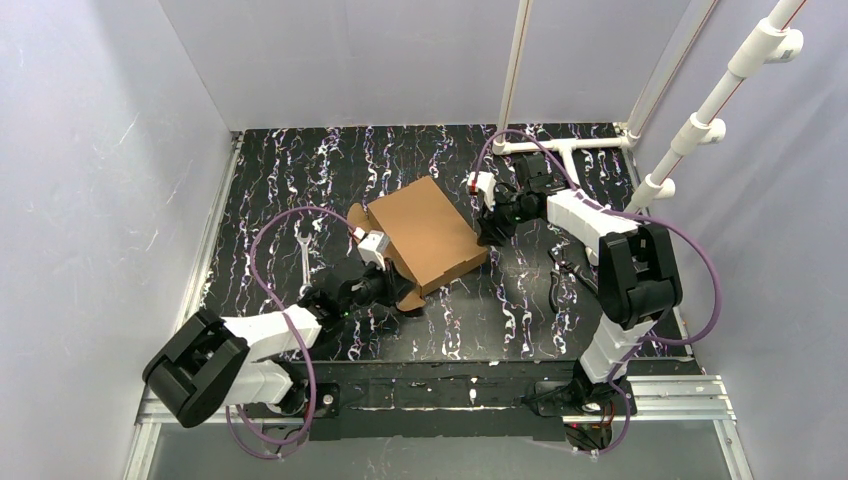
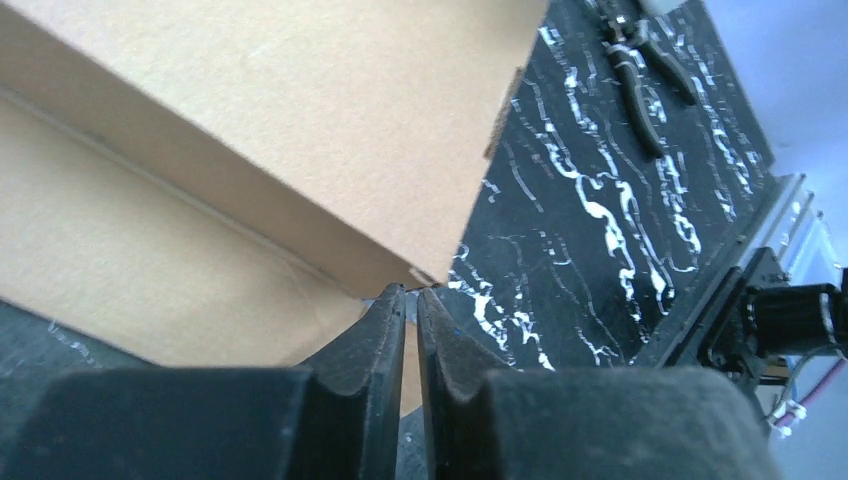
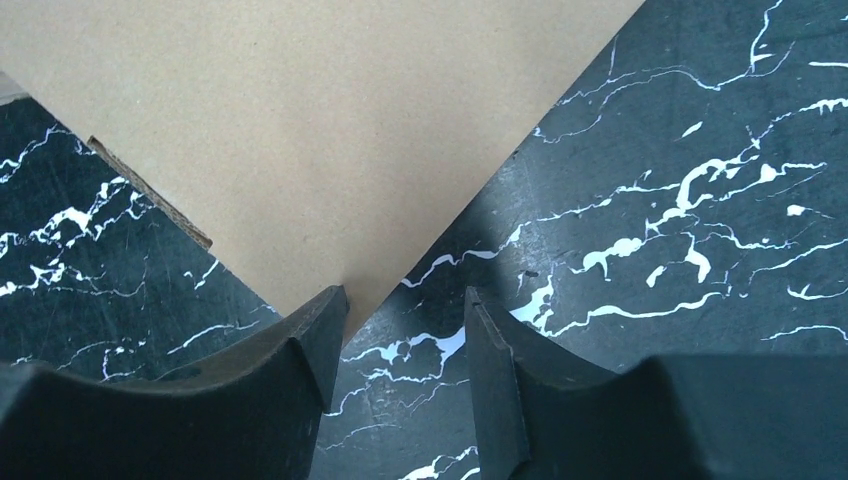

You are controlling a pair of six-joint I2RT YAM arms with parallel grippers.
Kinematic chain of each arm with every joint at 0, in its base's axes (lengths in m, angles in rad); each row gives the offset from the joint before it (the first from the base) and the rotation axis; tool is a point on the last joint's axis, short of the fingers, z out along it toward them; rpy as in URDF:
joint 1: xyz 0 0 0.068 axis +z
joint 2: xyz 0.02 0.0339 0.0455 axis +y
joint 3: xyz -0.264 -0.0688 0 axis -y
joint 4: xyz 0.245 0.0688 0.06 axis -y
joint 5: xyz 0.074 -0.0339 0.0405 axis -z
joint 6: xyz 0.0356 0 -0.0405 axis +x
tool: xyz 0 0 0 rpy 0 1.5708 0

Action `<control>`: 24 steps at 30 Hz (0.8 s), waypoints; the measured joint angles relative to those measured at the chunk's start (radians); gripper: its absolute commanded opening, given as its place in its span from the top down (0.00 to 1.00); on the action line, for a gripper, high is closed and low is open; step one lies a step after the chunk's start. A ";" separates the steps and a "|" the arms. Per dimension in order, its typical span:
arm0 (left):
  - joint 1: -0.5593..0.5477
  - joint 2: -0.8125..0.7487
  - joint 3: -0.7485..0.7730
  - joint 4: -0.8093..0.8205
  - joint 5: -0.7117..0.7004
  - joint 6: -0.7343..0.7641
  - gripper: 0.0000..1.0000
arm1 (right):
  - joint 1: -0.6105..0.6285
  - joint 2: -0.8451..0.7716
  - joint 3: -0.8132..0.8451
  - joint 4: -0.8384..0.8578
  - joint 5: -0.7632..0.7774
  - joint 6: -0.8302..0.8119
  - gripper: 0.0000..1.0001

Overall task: Fold the paper box
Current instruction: Close the paper box at the center of the board.

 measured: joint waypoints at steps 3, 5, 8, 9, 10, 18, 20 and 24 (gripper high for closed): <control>0.000 -0.006 0.001 -0.037 -0.037 0.000 1.00 | 0.000 -0.008 0.000 -0.024 0.006 -0.017 0.42; 0.000 0.012 0.006 -0.074 -0.057 -0.001 1.00 | 0.000 -0.013 0.000 -0.034 0.018 -0.023 0.38; 0.000 0.028 0.018 -0.117 -0.080 -0.003 1.00 | 0.000 -0.025 0.000 -0.048 0.036 -0.040 0.36; 0.000 0.031 0.024 -0.130 -0.085 -0.003 1.00 | 0.000 -0.031 0.000 -0.053 0.042 -0.047 0.36; 0.000 0.032 0.034 -0.139 -0.090 -0.002 1.00 | -0.001 -0.038 0.000 -0.061 0.047 -0.056 0.38; 0.000 0.187 0.188 -0.162 -0.034 -0.003 1.00 | -0.011 -0.095 -0.003 -0.145 0.035 -0.156 0.67; 0.000 0.238 0.220 -0.162 -0.011 -0.013 1.00 | -0.011 -0.094 -0.014 -0.152 0.047 -0.170 0.71; -0.008 0.340 0.284 -0.156 0.016 -0.045 1.00 | -0.011 -0.081 -0.026 -0.157 0.092 -0.162 0.72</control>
